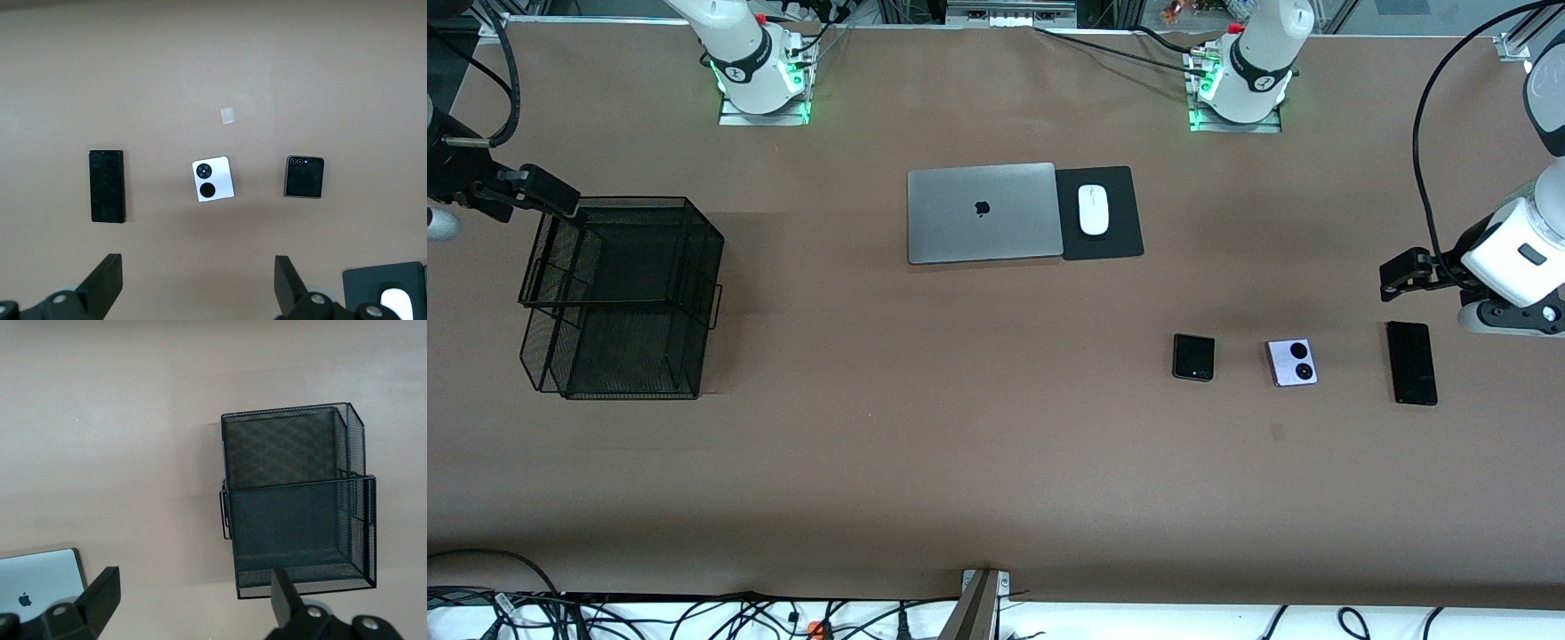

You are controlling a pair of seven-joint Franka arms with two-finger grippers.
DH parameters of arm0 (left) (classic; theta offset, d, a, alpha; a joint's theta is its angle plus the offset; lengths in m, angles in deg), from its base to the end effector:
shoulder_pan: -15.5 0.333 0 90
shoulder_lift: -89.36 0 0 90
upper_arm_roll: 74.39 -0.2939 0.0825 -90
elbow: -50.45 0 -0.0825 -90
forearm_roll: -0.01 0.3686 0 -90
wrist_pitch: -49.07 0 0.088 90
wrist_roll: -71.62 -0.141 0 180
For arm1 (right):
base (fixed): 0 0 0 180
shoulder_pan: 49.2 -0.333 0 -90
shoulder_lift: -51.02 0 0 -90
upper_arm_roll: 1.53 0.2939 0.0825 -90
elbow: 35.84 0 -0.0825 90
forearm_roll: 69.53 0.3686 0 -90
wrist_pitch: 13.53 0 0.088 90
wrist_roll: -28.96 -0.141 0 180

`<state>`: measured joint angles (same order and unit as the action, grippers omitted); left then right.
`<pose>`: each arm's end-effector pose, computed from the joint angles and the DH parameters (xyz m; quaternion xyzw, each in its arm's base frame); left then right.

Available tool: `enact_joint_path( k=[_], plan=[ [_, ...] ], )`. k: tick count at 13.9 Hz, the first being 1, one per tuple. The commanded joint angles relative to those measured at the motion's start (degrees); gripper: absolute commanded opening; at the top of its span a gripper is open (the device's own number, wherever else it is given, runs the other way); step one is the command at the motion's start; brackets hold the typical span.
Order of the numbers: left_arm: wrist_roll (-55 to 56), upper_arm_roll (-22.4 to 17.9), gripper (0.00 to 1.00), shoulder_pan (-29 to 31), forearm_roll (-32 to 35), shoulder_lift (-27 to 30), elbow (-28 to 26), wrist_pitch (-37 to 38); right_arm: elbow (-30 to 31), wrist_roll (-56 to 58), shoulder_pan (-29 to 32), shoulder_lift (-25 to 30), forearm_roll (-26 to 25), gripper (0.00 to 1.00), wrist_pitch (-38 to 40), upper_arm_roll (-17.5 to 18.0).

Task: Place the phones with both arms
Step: 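Reach the left gripper down to the small black flip phone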

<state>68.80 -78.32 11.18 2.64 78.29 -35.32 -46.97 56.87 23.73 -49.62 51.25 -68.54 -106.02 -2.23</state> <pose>0.5992 -0.0011 0.5019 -0.9991 0.0312 0.0074 0.0292 0.5412 -0.0003 0.5527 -0.9988 0.0484 0.0003 0.0087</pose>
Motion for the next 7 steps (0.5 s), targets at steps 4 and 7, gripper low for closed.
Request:
enact_joint_path(
  k=[4,7],
  plan=[
    [-0.97,0.16,1.00,-0.16,0.61,1.32,-0.46,1.03,-0.16,-0.31,-0.20,0.04,0.86,1.00,0.56,-0.36],
    [-1.14,0.42,1.00,-0.16,-0.44,1.40,-0.63,2.43,-0.07,-0.31,-0.20,0.04,0.95,1.00,0.47,-0.36]
  ],
)
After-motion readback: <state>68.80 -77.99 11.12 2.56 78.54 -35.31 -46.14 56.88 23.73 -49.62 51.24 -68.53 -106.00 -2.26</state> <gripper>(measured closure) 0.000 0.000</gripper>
